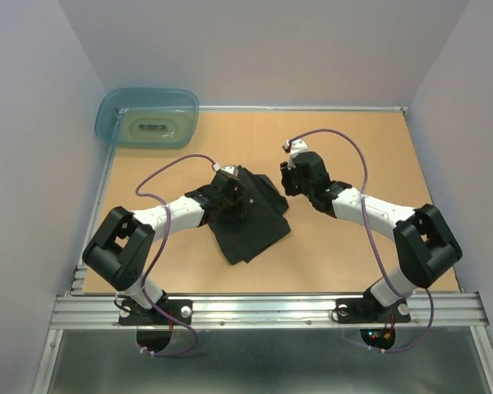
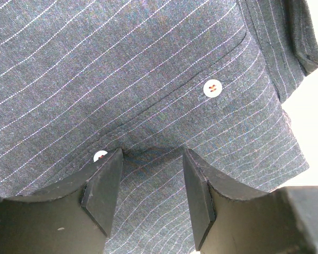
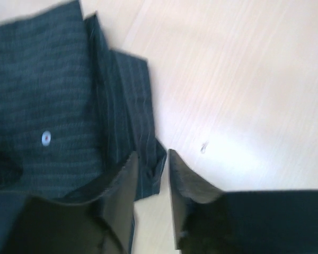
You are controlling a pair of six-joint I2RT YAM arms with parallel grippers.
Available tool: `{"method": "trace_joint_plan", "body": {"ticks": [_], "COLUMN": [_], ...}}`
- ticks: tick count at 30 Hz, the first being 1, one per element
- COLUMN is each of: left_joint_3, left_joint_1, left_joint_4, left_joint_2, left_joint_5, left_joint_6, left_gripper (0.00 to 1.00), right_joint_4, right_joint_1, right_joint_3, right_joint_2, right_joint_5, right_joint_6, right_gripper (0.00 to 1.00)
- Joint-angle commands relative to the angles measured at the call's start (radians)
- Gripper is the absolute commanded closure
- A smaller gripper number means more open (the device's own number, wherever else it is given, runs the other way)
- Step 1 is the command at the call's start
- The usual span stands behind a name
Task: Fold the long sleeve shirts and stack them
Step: Fold the shirt
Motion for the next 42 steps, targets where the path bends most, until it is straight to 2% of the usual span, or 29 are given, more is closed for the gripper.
{"method": "trace_joint_plan", "body": {"ticks": [1,5,11,18,33,42], "left_joint_3": [-0.010,-0.009,0.002,0.014,0.010,0.000], "left_joint_1": [-0.005,-0.005,-0.005,-0.005,-0.005,-0.003], "left_joint_4": [0.017,0.018,0.021,0.024,0.026,0.037], "left_joint_2": [-0.041,-0.032,-0.009,0.007,0.003,-0.003], "left_joint_5": [0.001,0.002,0.001,0.002,0.027,0.033], "left_joint_6": [0.010,0.010,0.008,0.005,-0.005,-0.016], "left_gripper": [0.40,0.40,0.40,0.41,0.41,0.41], "right_joint_4": [0.007,0.007,0.012,0.049,0.101,0.102], "right_joint_1": [-0.058,-0.072,-0.071,-0.069,-0.068,-0.060], "right_joint_3": [0.114,0.153,0.135,0.070,0.012,-0.031], "right_joint_2": [0.065,0.150,0.197,0.182,0.233,0.314], "right_joint_5": [-0.034,-0.084,-0.211,-0.293,-0.331,-0.264], "right_joint_6": [0.060,0.065,0.082,0.102,0.136,0.165], "right_gripper": [0.77,0.87,0.92,0.93,0.93,0.92]}}
